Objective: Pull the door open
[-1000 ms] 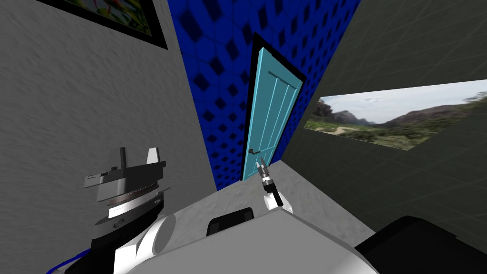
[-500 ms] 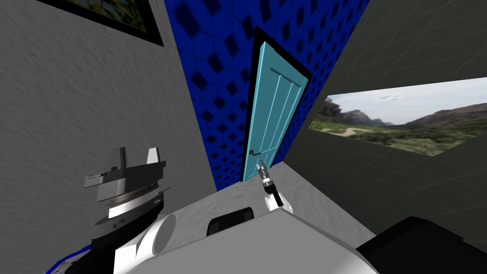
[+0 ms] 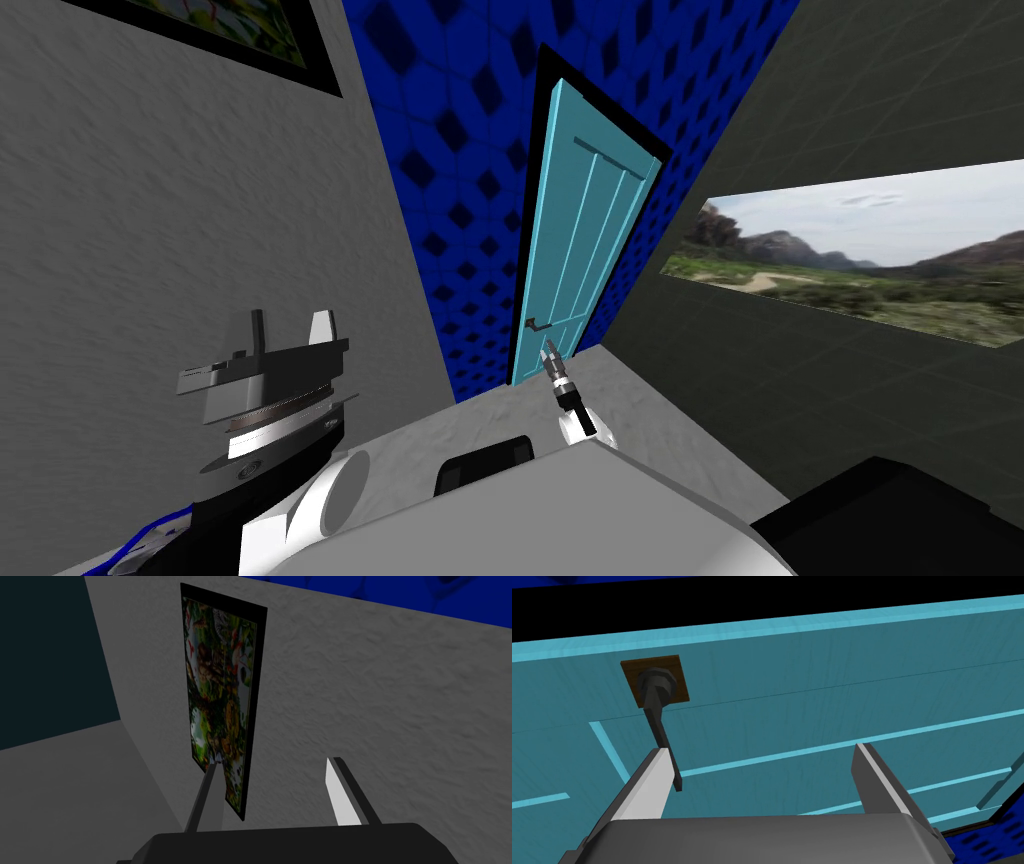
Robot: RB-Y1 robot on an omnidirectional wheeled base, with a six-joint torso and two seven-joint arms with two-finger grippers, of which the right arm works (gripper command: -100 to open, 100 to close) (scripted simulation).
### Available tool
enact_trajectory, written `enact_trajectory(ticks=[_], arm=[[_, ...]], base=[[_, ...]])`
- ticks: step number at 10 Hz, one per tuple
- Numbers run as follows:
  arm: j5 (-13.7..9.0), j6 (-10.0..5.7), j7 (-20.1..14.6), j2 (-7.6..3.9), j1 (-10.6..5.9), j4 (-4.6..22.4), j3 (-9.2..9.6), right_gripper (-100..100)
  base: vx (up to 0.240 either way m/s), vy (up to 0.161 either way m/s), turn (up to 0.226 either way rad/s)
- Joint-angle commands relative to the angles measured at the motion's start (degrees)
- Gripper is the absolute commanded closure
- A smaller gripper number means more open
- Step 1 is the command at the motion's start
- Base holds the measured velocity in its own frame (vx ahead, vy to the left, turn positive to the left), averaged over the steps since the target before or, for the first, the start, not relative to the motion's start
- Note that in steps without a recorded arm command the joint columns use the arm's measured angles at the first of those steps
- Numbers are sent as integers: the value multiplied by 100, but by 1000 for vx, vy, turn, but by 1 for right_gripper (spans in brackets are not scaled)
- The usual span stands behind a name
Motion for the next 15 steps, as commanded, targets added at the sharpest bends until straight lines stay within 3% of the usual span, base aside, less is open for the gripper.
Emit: enact_trajectory(ticks=[1,8,15], arm=[[-3,-75,-54,-58,-52,269,16,-100],[-11,-363,-257,-267,-389,1410,84,-100],[-17,-563,-398,-411,-622,2291,131,-100]], base=[[34,-39,99],[49,-76,101],[32,-59,70]])
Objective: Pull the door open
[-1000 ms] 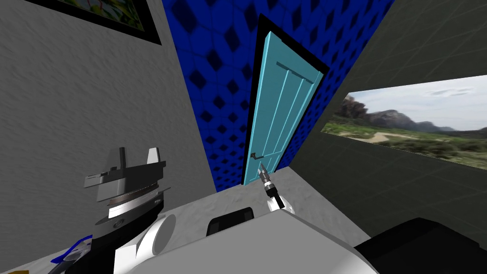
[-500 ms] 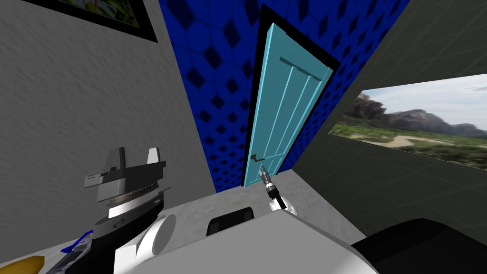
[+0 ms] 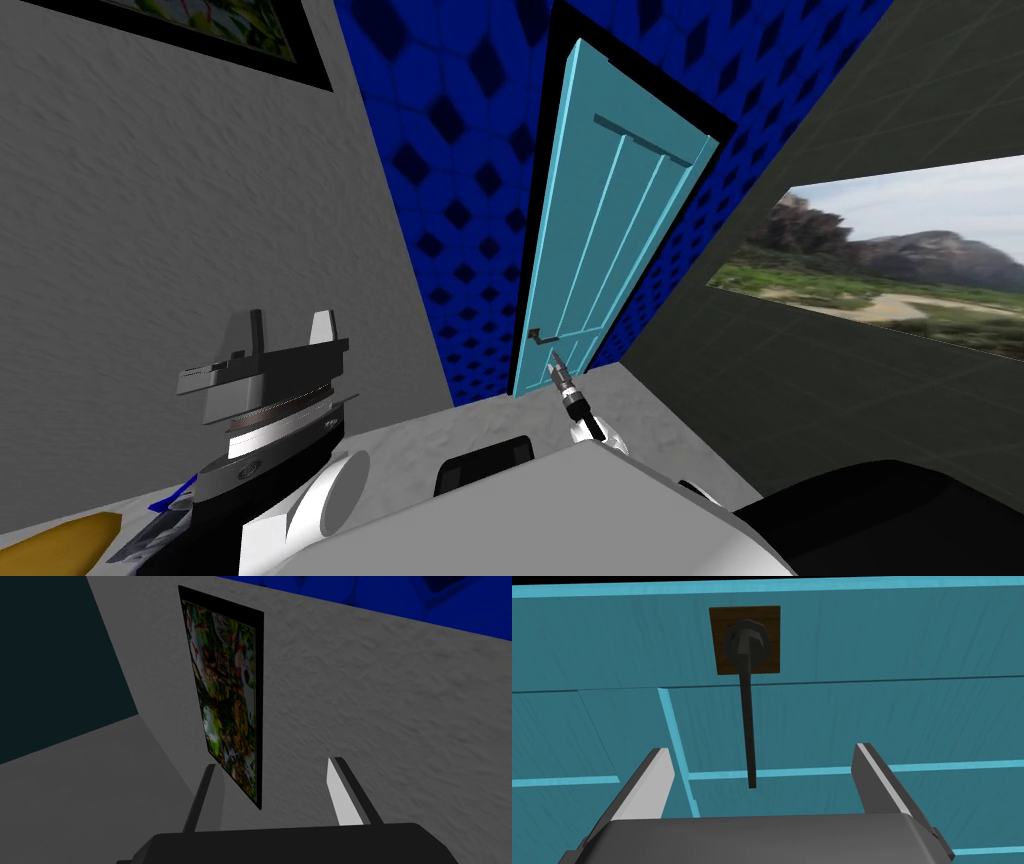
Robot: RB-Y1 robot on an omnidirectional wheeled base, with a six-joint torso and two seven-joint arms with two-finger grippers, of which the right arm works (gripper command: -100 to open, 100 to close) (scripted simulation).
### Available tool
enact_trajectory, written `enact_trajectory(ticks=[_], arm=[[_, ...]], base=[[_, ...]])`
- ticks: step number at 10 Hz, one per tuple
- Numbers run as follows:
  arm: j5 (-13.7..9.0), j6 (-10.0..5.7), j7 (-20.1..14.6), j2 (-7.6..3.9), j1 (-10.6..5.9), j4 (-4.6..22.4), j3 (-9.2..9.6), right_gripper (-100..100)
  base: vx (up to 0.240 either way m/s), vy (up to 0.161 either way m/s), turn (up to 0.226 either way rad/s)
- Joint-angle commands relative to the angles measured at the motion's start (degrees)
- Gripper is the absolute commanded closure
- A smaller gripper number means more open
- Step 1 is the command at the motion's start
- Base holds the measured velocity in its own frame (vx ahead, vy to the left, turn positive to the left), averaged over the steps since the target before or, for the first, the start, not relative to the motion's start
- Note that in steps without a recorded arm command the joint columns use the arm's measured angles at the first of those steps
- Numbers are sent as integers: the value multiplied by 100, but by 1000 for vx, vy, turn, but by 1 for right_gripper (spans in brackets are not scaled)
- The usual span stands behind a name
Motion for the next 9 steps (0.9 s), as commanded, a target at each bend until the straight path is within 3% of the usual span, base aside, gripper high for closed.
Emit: enact_trajectory(ticks=[1,2,5,6,9], arm=[[0,-49,-29,-27,-35,159,10,-100],[1,-47,-17,-10,-49,153,7,-100],[14,-257,-94,-30,-361,779,-276,-100],[14,-257,-94,-30,-361,779,-276,-100],[22,-383,-142,-42,-560,1172,-460,-100]], base=[[34,-59,64],[14,-25,11],[81,4,163],[88,8,71],[74,1,105]])
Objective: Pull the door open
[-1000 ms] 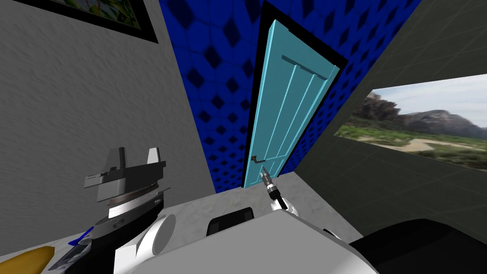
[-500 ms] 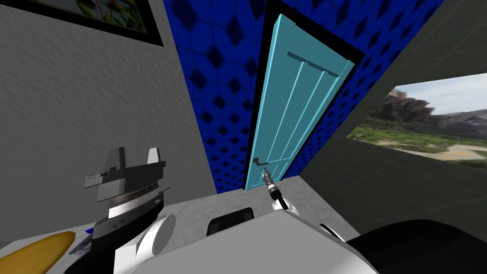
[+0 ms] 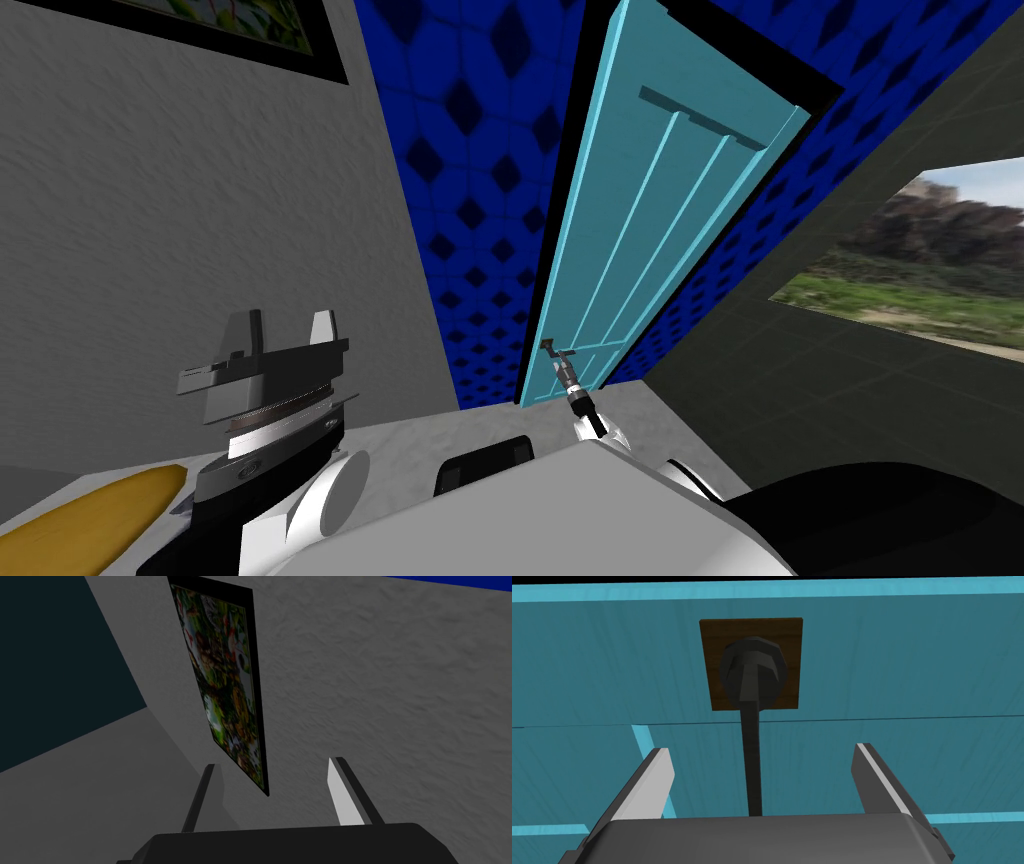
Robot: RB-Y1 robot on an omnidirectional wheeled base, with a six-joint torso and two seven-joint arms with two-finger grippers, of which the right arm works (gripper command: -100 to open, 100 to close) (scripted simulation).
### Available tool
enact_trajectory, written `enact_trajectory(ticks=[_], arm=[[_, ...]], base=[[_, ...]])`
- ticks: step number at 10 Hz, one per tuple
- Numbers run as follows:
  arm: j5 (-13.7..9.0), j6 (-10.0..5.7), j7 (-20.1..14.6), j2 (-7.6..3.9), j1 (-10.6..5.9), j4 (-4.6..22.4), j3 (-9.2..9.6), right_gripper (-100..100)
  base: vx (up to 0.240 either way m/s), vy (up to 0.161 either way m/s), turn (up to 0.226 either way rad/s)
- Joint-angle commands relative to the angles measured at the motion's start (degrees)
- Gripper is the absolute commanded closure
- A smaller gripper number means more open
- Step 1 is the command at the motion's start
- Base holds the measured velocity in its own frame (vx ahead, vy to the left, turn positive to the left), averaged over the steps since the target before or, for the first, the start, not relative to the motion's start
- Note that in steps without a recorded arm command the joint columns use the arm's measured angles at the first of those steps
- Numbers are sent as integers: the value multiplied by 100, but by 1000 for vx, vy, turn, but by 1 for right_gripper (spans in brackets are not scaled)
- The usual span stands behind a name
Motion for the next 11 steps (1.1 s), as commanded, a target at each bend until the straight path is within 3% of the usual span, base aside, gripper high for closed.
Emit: enact_trajectory(ticks=[1,5,7,8,11], arm=[[3,-78,-19,-4,-72,167,-37,-100],[12,-207,-67,-16,-273,566,-224,-100],[12,-206,-68,-18,-274,572,-230,-100],[12,-206,-68,-18,-274,572,-230,100],[12,-206,-68,-18,-274,572,-230,100]], base=[[43,-15,31],[47,-12,77],[33,-11,28],[0,0,0],[-3,1,-1]])
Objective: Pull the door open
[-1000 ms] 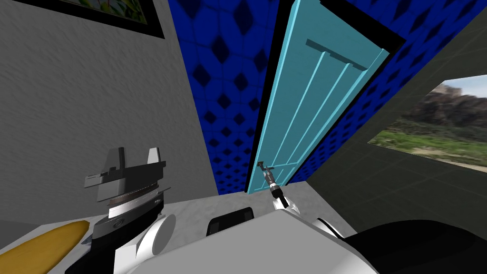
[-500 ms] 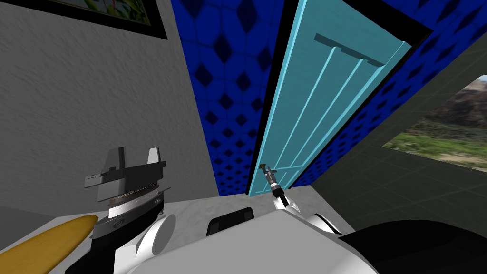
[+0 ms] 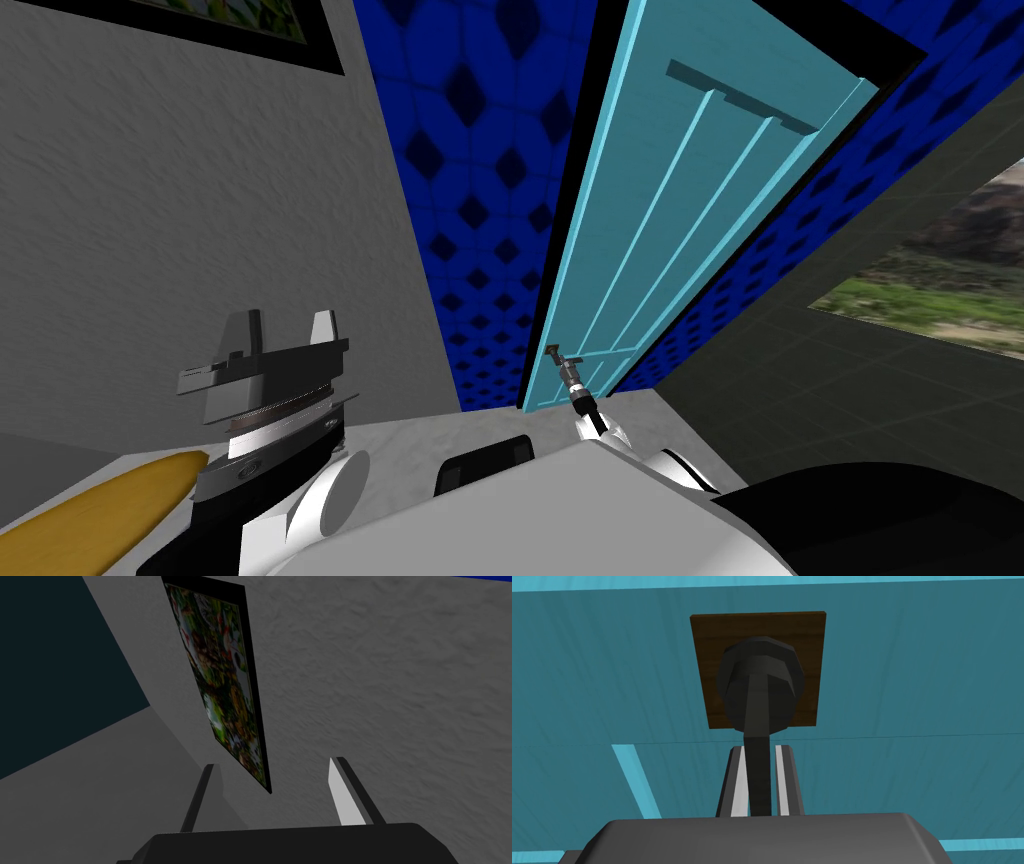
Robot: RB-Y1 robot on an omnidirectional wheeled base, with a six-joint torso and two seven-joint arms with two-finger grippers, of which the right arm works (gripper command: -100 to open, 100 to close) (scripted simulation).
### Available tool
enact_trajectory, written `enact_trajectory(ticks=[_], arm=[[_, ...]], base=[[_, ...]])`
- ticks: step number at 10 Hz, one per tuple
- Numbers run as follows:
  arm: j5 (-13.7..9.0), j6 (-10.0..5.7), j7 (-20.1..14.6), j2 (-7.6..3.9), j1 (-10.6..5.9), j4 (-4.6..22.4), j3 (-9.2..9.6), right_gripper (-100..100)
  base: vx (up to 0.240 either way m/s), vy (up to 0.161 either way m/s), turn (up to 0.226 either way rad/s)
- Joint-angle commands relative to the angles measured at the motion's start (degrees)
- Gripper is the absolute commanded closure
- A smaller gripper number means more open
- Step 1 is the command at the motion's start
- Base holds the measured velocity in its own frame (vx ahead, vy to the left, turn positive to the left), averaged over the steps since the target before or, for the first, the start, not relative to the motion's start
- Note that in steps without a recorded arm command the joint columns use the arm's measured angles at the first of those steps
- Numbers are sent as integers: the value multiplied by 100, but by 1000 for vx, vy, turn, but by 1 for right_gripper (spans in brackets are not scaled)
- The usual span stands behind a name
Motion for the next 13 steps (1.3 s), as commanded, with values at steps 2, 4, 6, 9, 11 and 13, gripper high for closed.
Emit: enact_trajectory(ticks=[2,4,6,9,11,13], arm=[[1,-10,1,1,-1,-5,2,100],[51,-32,-43,-12,-37,54,21,100],[115,-72,-97,-28,-84,121,48,100],[230,-144,-194,-55,-169,244,96,100],[305,-191,-256,-73,-224,324,128,100],[364,-228,-306,-87,-269,389,153,100]], base=[[0,0,0],[-163,-34,117],[-190,-60,119],[-215,-94,184],[-202,-117,182],[-197,-99,121]])
